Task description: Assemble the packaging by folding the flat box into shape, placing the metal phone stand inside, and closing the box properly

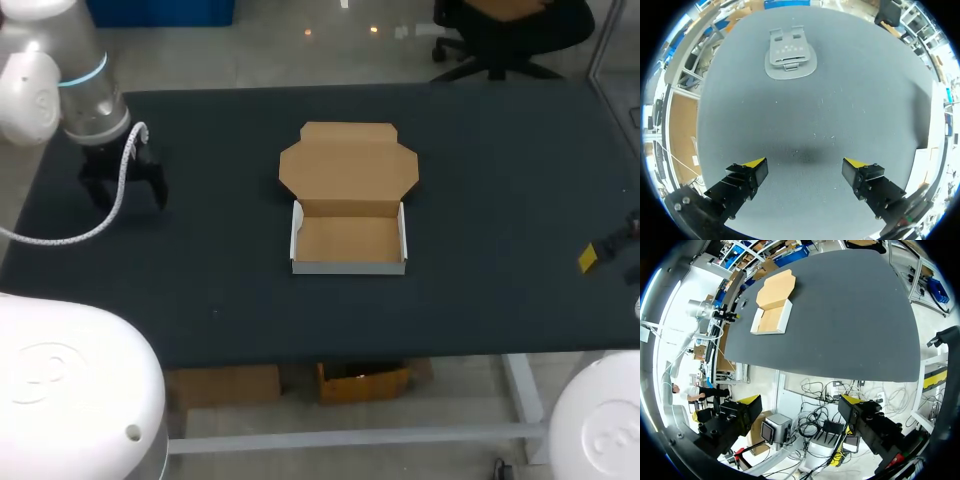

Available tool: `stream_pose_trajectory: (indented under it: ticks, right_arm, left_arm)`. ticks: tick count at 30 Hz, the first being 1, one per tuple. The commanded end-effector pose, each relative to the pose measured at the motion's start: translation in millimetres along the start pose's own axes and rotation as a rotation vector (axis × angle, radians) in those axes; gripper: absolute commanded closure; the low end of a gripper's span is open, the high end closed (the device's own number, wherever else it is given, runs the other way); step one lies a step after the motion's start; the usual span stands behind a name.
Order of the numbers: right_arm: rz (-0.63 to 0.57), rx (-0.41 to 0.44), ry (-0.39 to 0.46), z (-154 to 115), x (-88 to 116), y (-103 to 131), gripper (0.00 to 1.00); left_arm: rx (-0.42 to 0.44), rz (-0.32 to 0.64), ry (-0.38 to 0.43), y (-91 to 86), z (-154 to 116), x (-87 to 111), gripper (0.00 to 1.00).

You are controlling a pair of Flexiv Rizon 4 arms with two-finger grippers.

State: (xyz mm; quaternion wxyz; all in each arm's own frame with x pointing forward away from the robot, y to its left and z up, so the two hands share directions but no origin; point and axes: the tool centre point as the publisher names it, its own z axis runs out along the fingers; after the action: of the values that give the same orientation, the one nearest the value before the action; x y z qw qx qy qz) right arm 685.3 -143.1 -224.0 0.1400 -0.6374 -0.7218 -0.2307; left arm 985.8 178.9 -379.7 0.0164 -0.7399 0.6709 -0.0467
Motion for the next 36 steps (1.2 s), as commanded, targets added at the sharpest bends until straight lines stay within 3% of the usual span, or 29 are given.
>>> stream_pose_trajectory:
  ticks: [1,36]
  right_arm:
    - [-0.001,0.0,0.001,-1.1,0.0,-0.7,0.0]
    - [-0.001,0.0,0.001,-1.1,0.0,-0.7,0.0]
  left_arm:
    - [-0.014,-0.002,-0.01,-12.2,9.4,2.8,0.0]
    - [-0.008,-0.001,-0.008,-54.1,20.5,-8.6,0.0]
